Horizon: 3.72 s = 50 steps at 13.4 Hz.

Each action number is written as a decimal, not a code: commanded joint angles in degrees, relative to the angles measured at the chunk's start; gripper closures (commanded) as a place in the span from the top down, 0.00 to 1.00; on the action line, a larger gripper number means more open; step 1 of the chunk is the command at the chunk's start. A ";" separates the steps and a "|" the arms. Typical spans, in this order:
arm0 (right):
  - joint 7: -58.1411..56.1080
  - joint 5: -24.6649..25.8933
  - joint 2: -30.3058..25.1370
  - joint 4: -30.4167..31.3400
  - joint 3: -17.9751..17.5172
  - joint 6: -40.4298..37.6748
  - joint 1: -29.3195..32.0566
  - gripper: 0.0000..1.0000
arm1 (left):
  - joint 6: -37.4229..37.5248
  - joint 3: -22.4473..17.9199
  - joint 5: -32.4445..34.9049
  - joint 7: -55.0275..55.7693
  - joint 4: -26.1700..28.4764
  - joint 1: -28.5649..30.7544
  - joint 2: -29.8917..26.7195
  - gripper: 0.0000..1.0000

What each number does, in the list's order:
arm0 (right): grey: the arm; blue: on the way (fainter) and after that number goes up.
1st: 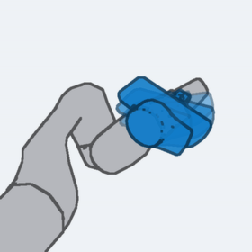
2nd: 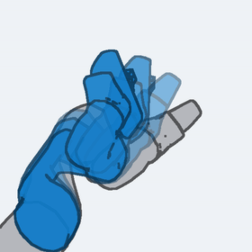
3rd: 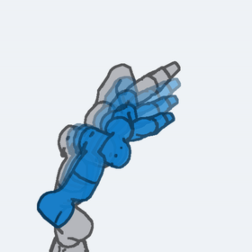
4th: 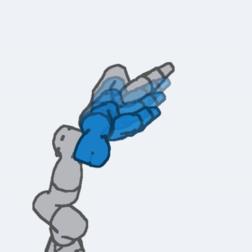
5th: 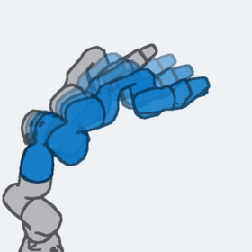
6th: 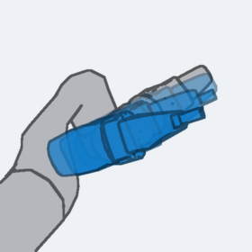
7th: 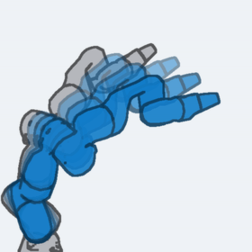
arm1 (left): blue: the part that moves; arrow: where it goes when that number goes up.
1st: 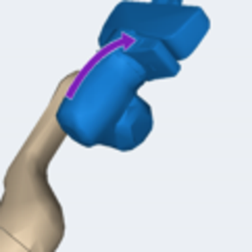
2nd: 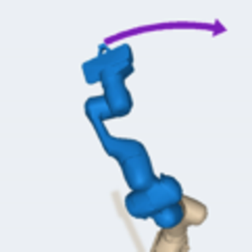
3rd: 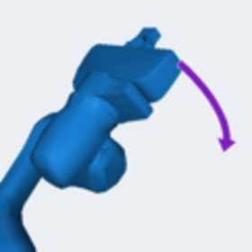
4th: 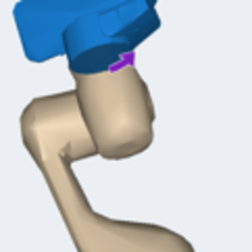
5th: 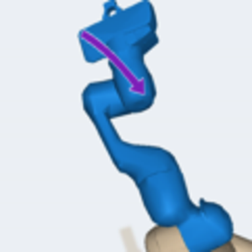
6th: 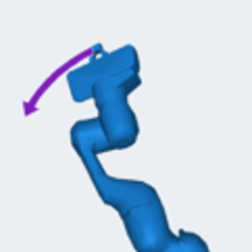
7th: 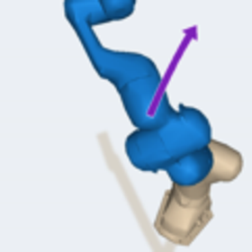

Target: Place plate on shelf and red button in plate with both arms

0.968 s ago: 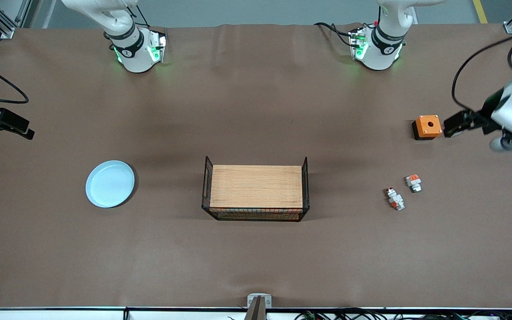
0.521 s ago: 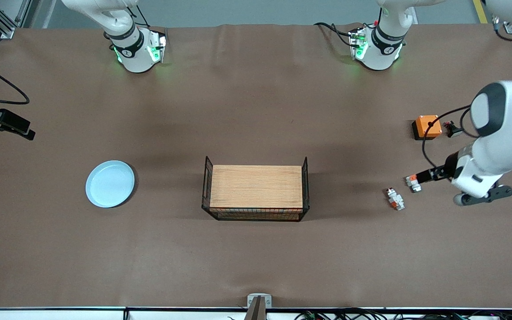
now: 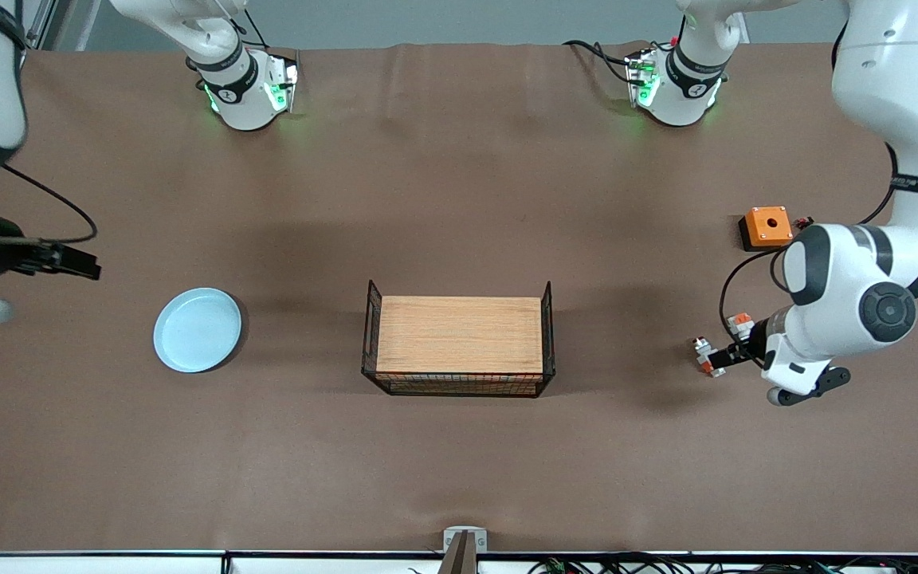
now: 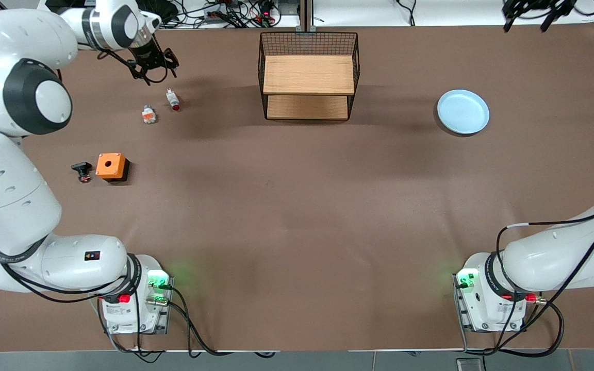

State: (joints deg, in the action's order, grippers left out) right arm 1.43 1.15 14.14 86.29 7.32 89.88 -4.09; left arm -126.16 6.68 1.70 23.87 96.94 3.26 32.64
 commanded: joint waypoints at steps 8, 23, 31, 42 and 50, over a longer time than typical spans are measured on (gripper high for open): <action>-0.98 2.02 13.36 0.54 0.68 4.05 3.20 1.00 | -6.38 0.09 1.20 5.04 0.70 0.08 6.03 0.87; -12.31 -5.53 14.77 22.95 0.33 43.71 7.69 1.00 | 0.56 0.70 1.20 0.48 -0.09 0.08 -3.18 0.00; -17.78 -13.97 17.59 23.48 0.41 42.75 9.62 0.99 | 6.27 3.86 1.20 0.20 -0.97 -0.18 -10.31 0.00; -17.95 -16.09 19.17 23.31 0.41 42.66 9.63 0.36 | 17.70 4.92 0.41 -0.58 -4.13 0.26 -16.73 0.00; -17.87 -16.09 17.77 22.61 0.33 41.00 8.92 0.04 | 17.70 5.10 0.32 -0.58 -4.13 -0.01 -18.04 0.00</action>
State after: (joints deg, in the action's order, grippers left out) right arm -15.16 -13.24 33.23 108.73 7.99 132.12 4.74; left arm -109.64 11.24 1.71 23.73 92.94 3.05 15.71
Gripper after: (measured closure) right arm 0.930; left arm 0.665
